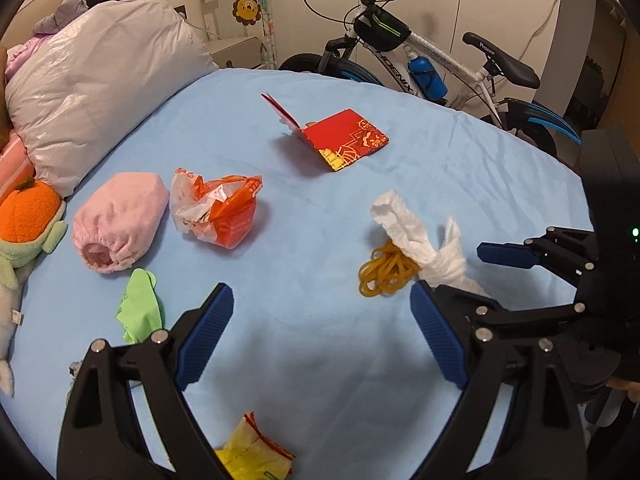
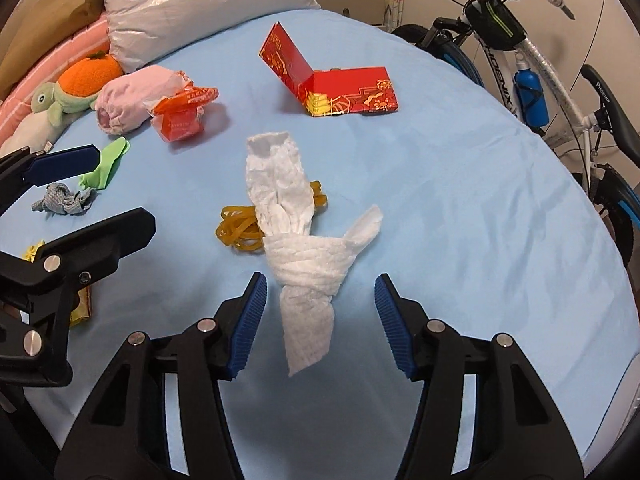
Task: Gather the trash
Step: 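Grasp the knotted tissue with the right tool while the left tool grasps the rubber bands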
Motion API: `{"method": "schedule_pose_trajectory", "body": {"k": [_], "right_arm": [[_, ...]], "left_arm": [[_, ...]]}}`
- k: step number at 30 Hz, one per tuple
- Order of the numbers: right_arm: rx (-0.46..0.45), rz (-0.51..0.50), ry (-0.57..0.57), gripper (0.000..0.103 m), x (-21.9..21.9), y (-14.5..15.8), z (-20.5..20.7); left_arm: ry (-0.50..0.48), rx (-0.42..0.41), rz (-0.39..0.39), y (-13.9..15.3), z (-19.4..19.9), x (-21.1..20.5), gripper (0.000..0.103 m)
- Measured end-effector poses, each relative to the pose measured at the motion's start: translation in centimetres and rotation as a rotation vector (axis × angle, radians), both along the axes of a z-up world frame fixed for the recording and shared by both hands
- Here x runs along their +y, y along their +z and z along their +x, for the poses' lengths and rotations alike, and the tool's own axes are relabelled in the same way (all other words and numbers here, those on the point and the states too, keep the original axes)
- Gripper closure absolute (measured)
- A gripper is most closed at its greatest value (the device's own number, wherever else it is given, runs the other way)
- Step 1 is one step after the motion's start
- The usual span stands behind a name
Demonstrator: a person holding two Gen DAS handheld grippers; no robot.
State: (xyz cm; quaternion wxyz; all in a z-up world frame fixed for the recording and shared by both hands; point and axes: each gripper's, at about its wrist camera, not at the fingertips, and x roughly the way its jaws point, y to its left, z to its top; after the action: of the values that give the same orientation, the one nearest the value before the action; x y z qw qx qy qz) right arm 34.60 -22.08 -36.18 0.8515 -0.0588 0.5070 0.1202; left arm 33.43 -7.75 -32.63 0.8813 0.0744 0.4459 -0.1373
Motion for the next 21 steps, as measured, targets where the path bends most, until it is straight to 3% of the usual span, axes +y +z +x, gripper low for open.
{"method": "schedule_pose_trajectory", "body": {"k": [2,6,19,20,21], "right_arm": [[0.02,0.002,0.007,0.057,0.2,-0.8,0.4],[0.036,-0.002,0.041,0.084,0.7,-1.3,0.6],[0.002,0.035,-0.042,0.087,-1.9,0.3,1.7],[0.004,0.038,-0.047,0.087,-2.2,0.3,1.8],[0.008,0.05,-0.054,0.087,-2.5,0.3,1.9]], "left_arm": [[-0.005,0.01,0.005,-0.5,0.3,-0.1,0.013],[-0.02,0.019,0.013,-1.3,0.5,-0.4,0.013],[-0.092,-0.005,0.041,-3.5,2.8,-3.6,0.014],[-0.098,-0.001,0.031,-3.7,3.0,-3.8,0.02],[-0.11,0.014,0.025,-4.1,3.3,-4.0,0.035]]}}
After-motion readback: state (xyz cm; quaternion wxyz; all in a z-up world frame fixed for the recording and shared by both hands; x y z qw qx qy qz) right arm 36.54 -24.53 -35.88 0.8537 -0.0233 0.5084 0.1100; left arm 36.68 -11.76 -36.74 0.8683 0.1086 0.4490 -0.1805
